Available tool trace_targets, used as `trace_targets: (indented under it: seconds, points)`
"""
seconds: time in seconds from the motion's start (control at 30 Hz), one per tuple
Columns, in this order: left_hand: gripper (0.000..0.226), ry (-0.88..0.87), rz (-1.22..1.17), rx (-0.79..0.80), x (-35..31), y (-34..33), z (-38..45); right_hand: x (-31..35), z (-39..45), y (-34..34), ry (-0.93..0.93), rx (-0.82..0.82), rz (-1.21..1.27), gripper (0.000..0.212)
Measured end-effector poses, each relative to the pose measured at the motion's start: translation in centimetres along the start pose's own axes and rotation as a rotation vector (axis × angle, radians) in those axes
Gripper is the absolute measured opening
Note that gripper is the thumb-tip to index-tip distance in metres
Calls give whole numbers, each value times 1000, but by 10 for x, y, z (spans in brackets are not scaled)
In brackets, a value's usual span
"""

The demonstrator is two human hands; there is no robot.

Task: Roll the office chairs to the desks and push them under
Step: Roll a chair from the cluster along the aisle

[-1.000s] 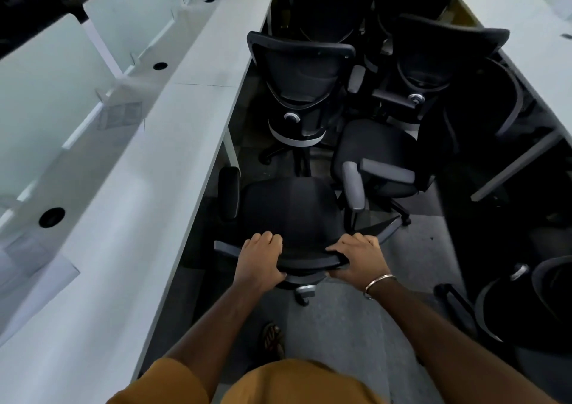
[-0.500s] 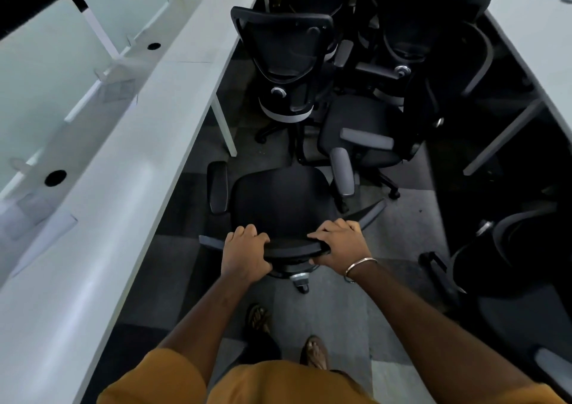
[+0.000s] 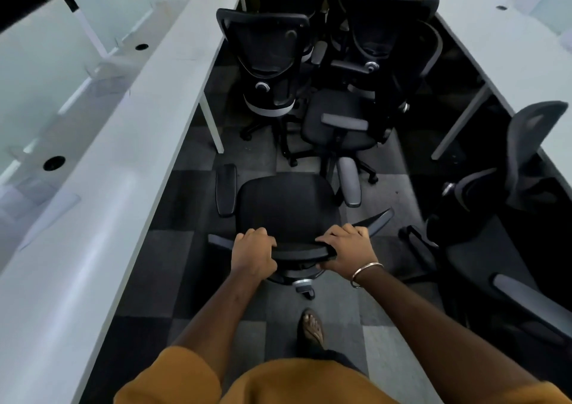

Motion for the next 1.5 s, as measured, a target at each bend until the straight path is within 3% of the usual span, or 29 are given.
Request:
trace_targets:
  seconds: [0.2,0.33,0.63,0.8,1.5]
  points:
    - [46,-43,11,-11,13,-20,-70,44,-80,-30,-19,-23,23,66]
    - [45,-46,-21,11,15,-33,-104,58,-114,-39,-66,49,55,64]
    - [50,-42,70,-32,-24,-57,-205,61,-205,-49,-66,72,71,62]
    - [53,-6,87,-48,-46,-74,-256,62,-261,-55,-7,58,109,47]
    - [61,-81,36,-64,-92,-135,-447,96,-475,-102,-72,22,154,50]
Point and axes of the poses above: each hand's wrist, its own z-axis towards the middle knuckle, its own y-axis out of the back of the hand, x = y × z, the point moved 10 cm from there along z, towards the middle knuckle, and after that the axes turned 5 degrees about z, right-handed, at the moved point
